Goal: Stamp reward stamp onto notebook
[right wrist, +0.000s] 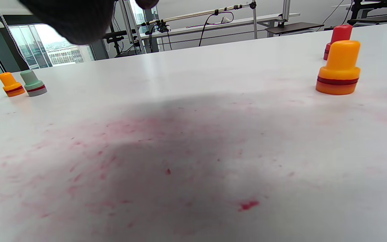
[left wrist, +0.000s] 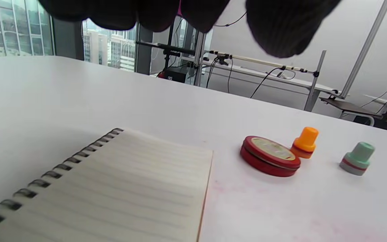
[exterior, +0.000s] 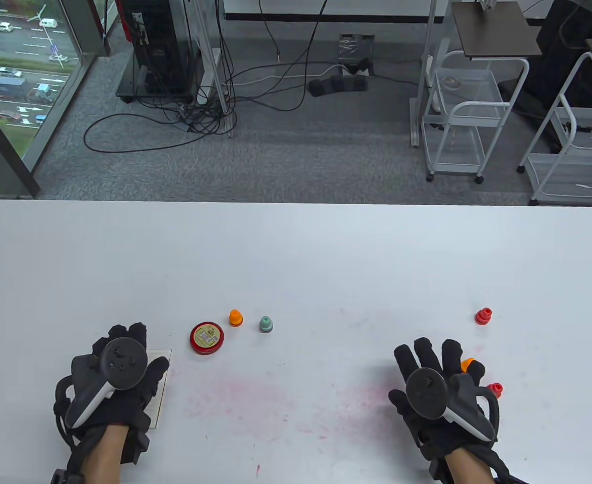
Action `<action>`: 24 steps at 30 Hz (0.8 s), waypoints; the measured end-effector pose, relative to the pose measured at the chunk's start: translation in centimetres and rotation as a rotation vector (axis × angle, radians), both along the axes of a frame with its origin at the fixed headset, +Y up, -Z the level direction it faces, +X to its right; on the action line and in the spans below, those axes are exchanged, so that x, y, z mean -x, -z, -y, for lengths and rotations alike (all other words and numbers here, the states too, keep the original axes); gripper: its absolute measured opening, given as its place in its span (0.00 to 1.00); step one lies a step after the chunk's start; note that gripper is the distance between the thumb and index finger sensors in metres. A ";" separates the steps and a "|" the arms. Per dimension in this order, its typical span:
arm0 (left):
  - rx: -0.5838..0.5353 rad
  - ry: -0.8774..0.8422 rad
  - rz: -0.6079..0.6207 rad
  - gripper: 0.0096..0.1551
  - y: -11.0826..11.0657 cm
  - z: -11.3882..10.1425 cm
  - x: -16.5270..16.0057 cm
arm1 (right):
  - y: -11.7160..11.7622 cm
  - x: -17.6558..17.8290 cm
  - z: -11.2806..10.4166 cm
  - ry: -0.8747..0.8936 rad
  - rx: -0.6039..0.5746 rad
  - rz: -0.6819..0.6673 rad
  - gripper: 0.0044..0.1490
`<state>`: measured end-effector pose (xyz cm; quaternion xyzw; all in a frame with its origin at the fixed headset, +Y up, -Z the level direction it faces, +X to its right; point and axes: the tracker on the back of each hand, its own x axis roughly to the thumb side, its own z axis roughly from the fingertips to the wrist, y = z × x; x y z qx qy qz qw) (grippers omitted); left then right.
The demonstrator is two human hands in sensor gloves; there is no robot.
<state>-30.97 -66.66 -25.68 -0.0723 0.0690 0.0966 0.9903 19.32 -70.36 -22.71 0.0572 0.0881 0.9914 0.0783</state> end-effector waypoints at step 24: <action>0.340 0.035 -0.280 0.52 2.7 6.5 3.7 | 0.1 -0.5 -0.1 0.066 0.011 0.034 0.46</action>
